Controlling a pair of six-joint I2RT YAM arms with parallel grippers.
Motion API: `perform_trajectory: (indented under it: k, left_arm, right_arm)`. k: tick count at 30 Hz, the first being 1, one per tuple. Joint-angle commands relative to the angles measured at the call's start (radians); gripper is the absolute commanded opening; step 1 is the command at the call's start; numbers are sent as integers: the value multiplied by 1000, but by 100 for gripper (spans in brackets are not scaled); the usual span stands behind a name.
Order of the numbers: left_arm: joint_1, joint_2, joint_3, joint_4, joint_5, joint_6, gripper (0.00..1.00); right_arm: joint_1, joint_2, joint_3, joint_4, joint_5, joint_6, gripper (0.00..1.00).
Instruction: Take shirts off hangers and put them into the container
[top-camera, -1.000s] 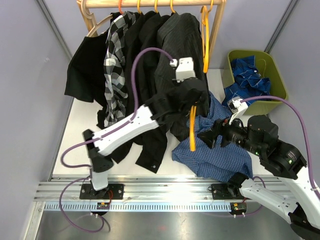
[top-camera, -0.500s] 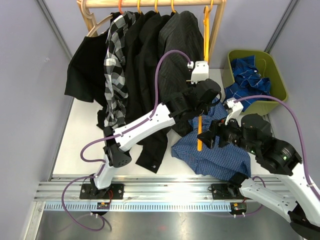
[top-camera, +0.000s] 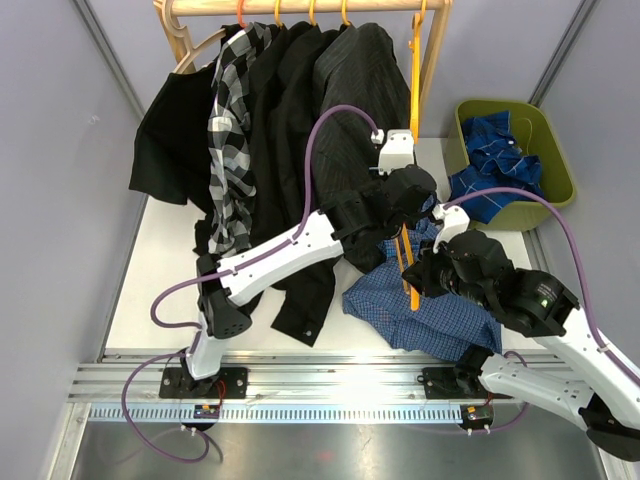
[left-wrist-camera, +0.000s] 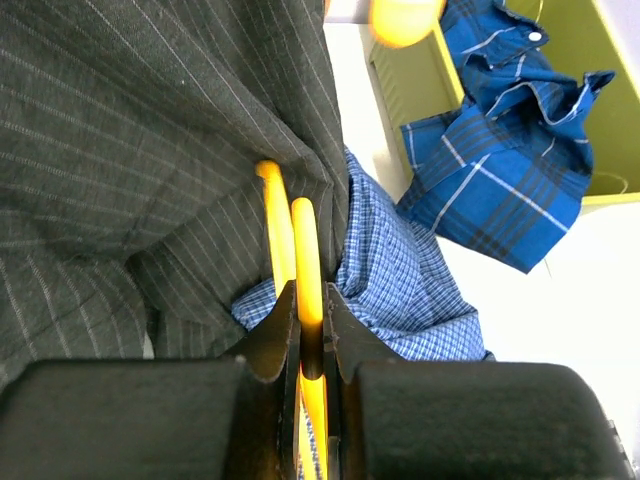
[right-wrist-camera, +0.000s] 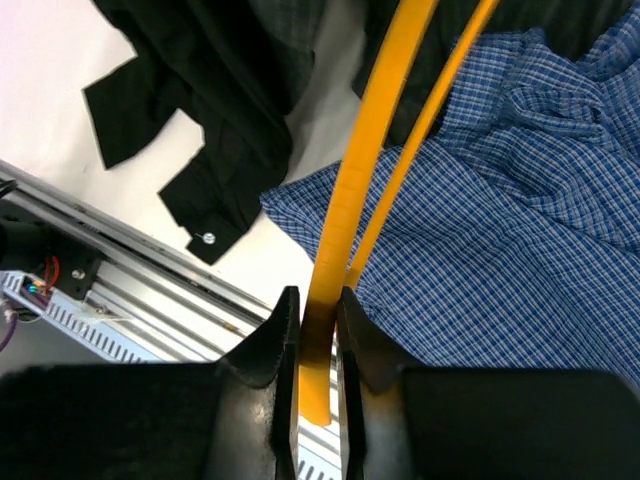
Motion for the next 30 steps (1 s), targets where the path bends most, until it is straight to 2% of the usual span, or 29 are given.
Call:
perform_trajectory:
  k: [1,5,6,7,8,9,11,12,13,17,20,23,24,25,27,28,30]
  left_arm:
    - [-19,-112,-32,100,37,-8,0]
    - [-19,-183,-120,158,63,20,2]
    - [-19,-204,-154,177,79,26,17]
    - [-21,-224,-212,213,83,38,26]
    - [-21,-262,-245,233,86,41,30]
    - [-21,-280,-272,253,108,49,48]
    - [-21,-332,-354,306,126,67,75]
    - [-21,-346,-373,318,149,72,93]
    - [-21,-364,-398,333,161,86,99]
    - [-21,-439,-472,320,210,95,99]
    - [-27,-552,-553,306,266,104,99]
    - [-44,-726,-744,330,267,106,99]
    - [-48,-772,-862,338,264,106,99]
    - [-53,-880,-916,353,258,86,99]
    - [-62,-982,-1061,361,255,51,99]
    - [-70,-1069,-1097,355,247,32,99]
    - [-77,-1149,-1166,338,237,-14,99]
  right_arm:
    - [16,1,66,-19,95,3,3]
    - [16,-28,81,-71,126,-2,0]
    - [16,-35,83,-74,133,-2,0]
    - [16,-39,86,-77,135,-2,0]
    - [16,-50,88,-83,136,-3,0]
    - [16,-52,89,-86,138,-5,0]
    - [16,-61,98,-93,138,-8,0]
    - [15,-62,103,-96,140,-11,0]
    - [16,-64,112,-97,143,-14,0]
    - [16,-81,150,-114,137,-26,0]
    - [15,-91,219,-154,129,-48,0]
    - [16,-99,320,-191,92,-86,0]
    - [16,-102,350,-201,62,-106,0]
    - [16,-104,406,-211,48,-111,0]
    - [16,-110,452,-205,8,-131,0]
    - [16,-108,495,-202,-1,-135,0]
    - [16,-102,529,-195,-6,-148,0]
